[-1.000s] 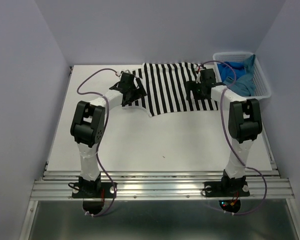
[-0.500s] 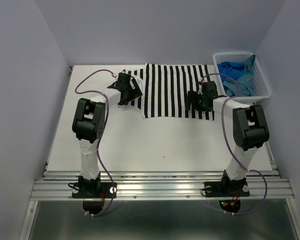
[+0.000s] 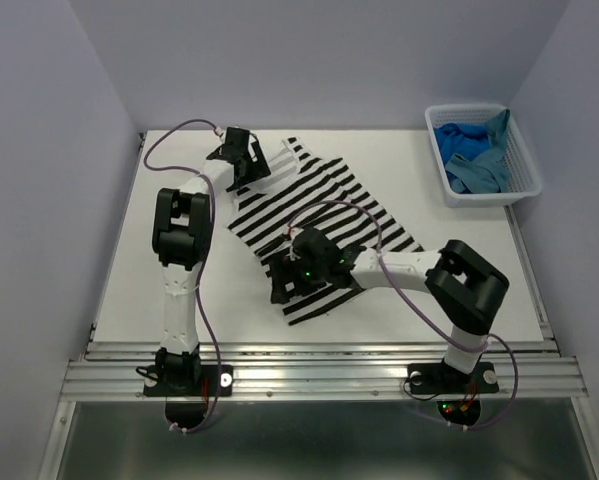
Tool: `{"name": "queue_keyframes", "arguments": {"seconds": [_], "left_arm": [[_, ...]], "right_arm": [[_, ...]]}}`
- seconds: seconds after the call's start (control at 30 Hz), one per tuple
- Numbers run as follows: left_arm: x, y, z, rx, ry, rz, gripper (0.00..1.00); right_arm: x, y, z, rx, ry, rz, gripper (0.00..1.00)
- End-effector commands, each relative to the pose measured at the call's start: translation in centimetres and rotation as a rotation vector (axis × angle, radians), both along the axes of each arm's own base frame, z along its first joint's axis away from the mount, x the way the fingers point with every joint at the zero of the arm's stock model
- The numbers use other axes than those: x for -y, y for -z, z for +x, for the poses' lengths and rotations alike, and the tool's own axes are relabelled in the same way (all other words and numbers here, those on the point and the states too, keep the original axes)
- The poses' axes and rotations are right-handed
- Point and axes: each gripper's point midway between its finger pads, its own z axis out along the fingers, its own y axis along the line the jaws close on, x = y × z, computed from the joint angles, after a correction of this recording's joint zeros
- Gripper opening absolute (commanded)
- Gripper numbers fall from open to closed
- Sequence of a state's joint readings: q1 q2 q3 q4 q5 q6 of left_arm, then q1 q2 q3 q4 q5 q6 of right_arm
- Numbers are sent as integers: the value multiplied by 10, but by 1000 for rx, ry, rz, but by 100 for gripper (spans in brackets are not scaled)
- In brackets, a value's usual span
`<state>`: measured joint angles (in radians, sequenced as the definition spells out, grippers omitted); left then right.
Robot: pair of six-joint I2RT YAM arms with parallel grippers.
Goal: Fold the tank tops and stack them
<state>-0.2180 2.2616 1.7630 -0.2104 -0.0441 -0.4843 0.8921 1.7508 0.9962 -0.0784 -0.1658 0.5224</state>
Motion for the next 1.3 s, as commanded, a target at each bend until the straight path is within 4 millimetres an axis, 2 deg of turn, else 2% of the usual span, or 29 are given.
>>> {"name": "queue_keyframes", "arguments": {"seconds": [0.0,0.07,0.1,0.13,0.2,0.23,0.27,0.3,0.33,0.37,0.4,0.43,0.47,0.5,0.53,0.57,0.6,0.67,0.7,0.73,0.77,0.8,0.83,0.87,0.93,1.03,1.07,1.13,1.27], "left_arm": [[-5,-12,12,-7,49,66,99],[-4,-25,16,18,60,67,99],[-3,-32,18,35,66,64,99],[-3,-48,19,65,68,61,99],[-3,-68,19,96,71,60,99],[-3,-88,14,123,72,53,99],[-4,-97,11,133,72,50,99],[-3,-105,5,142,72,47,99],[-3,-118,-11,151,60,38,99],[-2,-140,-14,193,58,36,99],[-4,-149,-36,196,43,36,99],[-3,-151,-50,195,29,34,99],[2,-123,-78,123,8,32,99],[8,-122,-96,116,4,11,99],[13,-142,-119,151,3,-25,99],[25,-107,-156,78,29,-20,99],[33,-126,-178,119,12,-83,99],[43,-115,-218,89,21,-119,99],[52,-104,-255,55,64,-147,99],[56,-100,-273,25,43,-203,99],[60,-92,-293,-10,58,-226,99],[59,-71,-320,-75,72,-239,99],[69,-77,-344,-75,118,-288,99],[70,-60,-368,-150,113,-324,99],[84,-58,-404,-209,186,-397,99],[85,-40,-438,-318,213,-398,99],[78,-31,-446,-362,195,-356,99],[63,-17,-453,-425,158,-249,99],[52,-6,-459,-494,137,-137,99]], "right_arm": [[-60,-34,-12,-1,-135,112,100],[-60,-44,-3,37,-107,109,100],[-55,-50,9,78,-48,70,100],[-53,-60,17,109,-24,55,100],[-46,-90,27,186,8,55,100],[-35,-98,39,239,53,37,100],[-29,-105,40,261,72,37,100],[-15,-110,51,278,120,33,100],[11,-116,63,287,202,32,100],[17,-117,58,280,212,39,100],[41,-126,70,260,285,71,100],[56,-123,73,237,321,73,100],[76,-107,71,195,356,54,100],[101,-103,80,172,421,47,100],[114,-109,78,168,455,65,100],[128,-96,72,146,478,35,100],[145,-90,71,139,526,1,100],[173,-88,70,139,598,-16,100],[185,-74,61,104,611,-46,100],[200,-69,61,89,655,-54,100],[208,-63,58,76,675,-62,100],[215,-63,56,79,693,-55,100],[222,-50,48,49,706,-72,100],[232,-49,48,47,732,-72,100],[241,-40,43,28,752,-84,100],[248,-36,43,13,766,-86,100],[252,-35,45,10,775,-88,100],[255,-34,46,7,779,-94,100],[258,-32,46,0,784,-104,100]]}}
